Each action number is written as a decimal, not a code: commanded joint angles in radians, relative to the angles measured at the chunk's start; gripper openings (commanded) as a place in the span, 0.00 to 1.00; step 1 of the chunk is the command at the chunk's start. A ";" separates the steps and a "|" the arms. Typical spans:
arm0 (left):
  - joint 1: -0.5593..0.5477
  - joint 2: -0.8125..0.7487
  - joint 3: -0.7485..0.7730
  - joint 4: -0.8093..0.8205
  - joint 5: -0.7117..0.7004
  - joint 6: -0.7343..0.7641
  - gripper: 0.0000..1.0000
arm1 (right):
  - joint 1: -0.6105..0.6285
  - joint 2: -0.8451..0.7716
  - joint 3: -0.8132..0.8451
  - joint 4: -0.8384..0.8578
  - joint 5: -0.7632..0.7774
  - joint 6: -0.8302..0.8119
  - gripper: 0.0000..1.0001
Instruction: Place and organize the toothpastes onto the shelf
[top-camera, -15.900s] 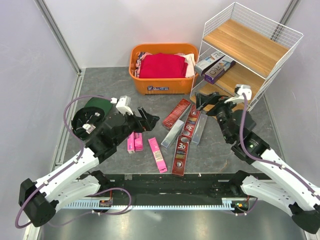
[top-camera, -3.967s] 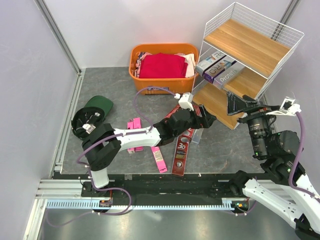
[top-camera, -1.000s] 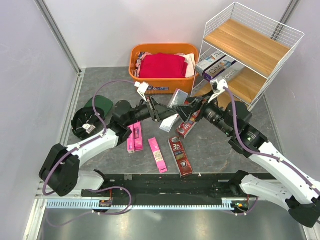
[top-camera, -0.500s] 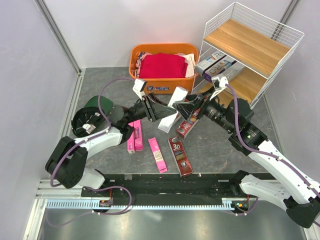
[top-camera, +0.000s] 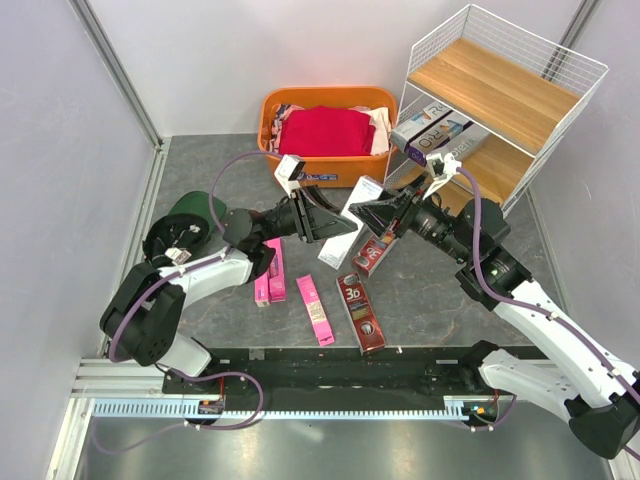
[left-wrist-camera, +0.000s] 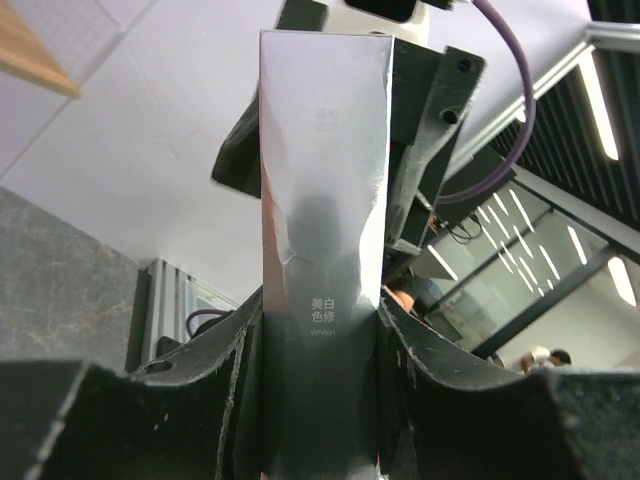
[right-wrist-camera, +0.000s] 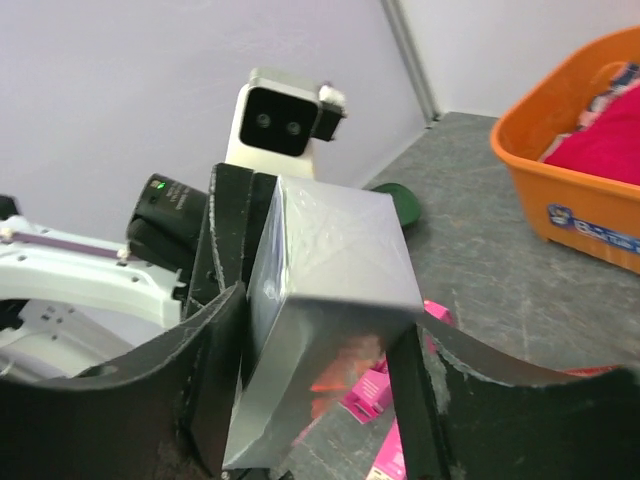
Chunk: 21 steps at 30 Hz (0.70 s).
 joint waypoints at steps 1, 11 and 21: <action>-0.041 -0.002 0.052 0.305 0.086 -0.045 0.42 | 0.012 0.010 0.007 0.147 -0.144 0.044 0.61; -0.041 -0.021 0.032 0.141 0.076 0.049 0.69 | -0.008 -0.019 0.020 0.118 -0.096 0.044 0.20; -0.037 -0.114 0.034 -0.277 -0.127 0.323 0.98 | -0.017 -0.156 0.031 -0.038 0.228 0.023 0.08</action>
